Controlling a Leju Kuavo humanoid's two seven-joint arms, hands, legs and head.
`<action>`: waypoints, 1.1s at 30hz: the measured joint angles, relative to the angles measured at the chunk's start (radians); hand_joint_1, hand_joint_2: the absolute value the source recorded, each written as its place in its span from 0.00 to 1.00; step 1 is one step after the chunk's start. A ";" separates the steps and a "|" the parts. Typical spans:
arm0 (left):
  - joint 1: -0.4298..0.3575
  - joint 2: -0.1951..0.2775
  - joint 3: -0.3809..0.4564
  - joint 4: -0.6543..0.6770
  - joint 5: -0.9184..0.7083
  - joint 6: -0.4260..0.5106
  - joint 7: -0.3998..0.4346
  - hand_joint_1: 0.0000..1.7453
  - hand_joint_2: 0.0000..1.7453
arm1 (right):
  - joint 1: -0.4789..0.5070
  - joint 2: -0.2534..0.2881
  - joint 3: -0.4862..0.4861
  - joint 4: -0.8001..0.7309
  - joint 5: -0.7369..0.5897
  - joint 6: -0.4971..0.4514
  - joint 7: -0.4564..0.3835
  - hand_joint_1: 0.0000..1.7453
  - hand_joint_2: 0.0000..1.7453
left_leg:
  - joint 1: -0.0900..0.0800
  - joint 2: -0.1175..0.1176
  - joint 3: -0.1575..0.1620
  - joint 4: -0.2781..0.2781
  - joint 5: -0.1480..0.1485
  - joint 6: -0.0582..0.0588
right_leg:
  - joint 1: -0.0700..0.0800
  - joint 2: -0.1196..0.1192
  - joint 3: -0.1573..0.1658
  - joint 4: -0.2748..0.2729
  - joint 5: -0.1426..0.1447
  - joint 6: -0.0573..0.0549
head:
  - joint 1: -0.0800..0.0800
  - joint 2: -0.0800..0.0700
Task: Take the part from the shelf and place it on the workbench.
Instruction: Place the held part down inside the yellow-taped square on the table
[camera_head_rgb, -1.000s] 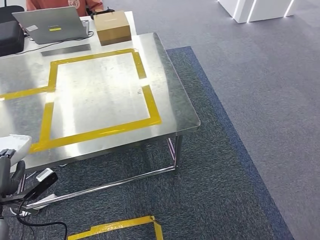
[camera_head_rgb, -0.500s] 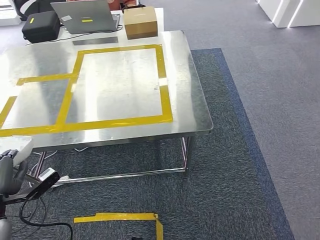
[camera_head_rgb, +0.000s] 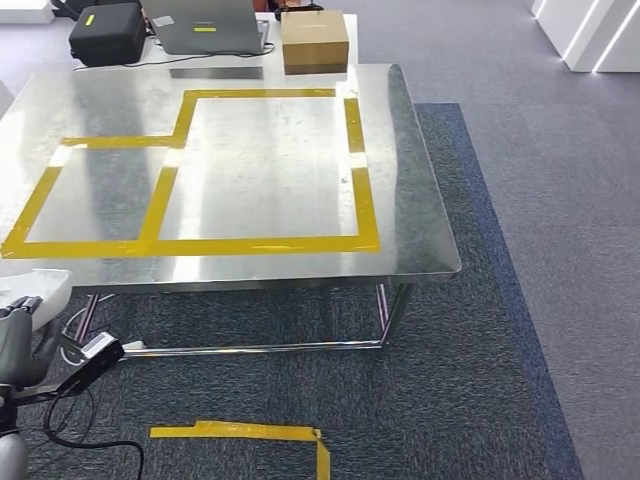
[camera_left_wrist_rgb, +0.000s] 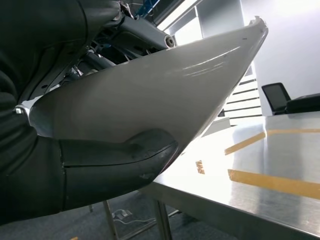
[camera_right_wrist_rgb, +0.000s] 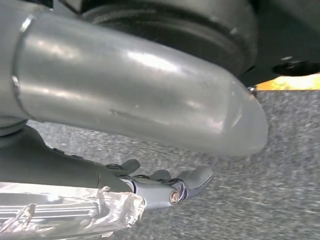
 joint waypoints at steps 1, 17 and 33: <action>-0.001 -0.001 -0.002 0.000 0.000 0.000 0.002 1.00 1.00 | 0.000 -0.002 0.000 0.000 0.000 -0.002 -0.002 0.00 0.00 | -0.001 -0.003 0.003 0.000 -0.001 0.000 | 0.002 0.004 0.028 -0.068 0.039 -0.008 | 0.000 0.000; 0.007 0.006 0.003 -0.001 -0.008 0.011 0.015 1.00 1.00 | 0.015 -0.024 -0.017 0.003 -0.002 -0.032 0.015 0.00 0.00 | -0.005 -0.010 0.002 0.001 -0.002 -0.012 | 0.008 0.012 0.098 -0.211 0.082 -0.028 | -0.003 0.000; -0.006 -0.004 0.002 0.002 0.049 -0.013 -0.005 1.00 1.00 | 0.012 -0.030 -0.021 0.003 -0.001 -0.025 0.015 0.00 0.00 | -0.008 -0.010 0.002 0.001 -0.002 -0.012 | 0.003 0.011 0.101 -0.214 0.083 -0.027 | -0.002 0.000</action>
